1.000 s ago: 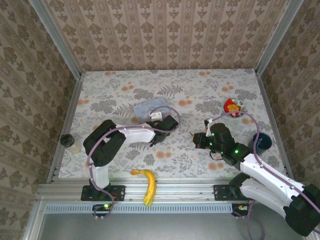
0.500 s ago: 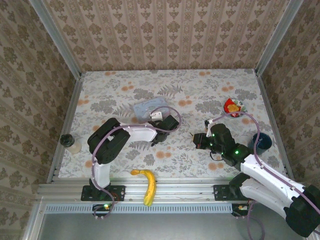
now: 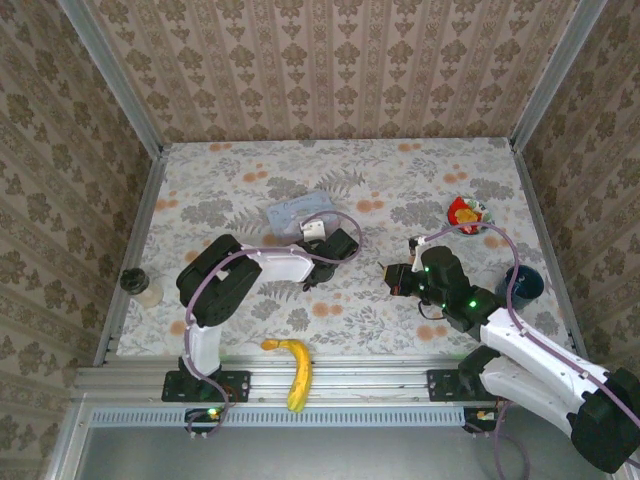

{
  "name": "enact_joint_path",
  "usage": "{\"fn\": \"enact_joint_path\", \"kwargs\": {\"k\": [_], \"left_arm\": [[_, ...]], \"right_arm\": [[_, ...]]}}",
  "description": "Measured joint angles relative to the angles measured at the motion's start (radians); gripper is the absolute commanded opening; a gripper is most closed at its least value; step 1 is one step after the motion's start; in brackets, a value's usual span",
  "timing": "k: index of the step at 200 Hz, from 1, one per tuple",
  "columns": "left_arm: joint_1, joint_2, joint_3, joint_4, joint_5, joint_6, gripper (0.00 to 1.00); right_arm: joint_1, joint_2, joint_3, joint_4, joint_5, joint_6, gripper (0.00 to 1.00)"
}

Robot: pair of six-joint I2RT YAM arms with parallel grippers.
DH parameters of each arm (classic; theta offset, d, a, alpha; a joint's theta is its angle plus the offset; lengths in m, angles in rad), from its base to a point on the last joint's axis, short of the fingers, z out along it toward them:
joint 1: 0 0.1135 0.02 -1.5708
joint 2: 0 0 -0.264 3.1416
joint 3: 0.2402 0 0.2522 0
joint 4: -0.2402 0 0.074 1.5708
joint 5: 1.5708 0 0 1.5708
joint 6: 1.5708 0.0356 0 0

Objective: Unlock the padlock with the key

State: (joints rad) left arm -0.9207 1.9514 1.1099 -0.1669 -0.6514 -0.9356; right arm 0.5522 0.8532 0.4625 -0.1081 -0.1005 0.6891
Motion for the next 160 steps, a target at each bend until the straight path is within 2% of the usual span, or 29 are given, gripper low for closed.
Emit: {"fn": "enact_joint_path", "kwargs": {"k": [34,71,116,160], "left_arm": [[0.002,0.004,0.001,0.042,-0.014,0.043,0.28],[0.006,0.010,0.003,0.064,-0.019,0.061,0.19],[0.009,0.003,0.006,0.047,0.013,0.046,0.16],[0.004,-0.043,0.007,-0.029,0.126,-0.043,0.18]], "right_arm": [[0.000,0.000,-0.006,0.011,0.000,0.000,0.00],[0.000,0.002,-0.018,0.014,0.000,0.004,0.00],[0.000,0.031,-0.023,0.023,-0.004,0.004,0.00],[0.000,0.086,-0.089,0.091,-0.017,0.026,0.00]]}}
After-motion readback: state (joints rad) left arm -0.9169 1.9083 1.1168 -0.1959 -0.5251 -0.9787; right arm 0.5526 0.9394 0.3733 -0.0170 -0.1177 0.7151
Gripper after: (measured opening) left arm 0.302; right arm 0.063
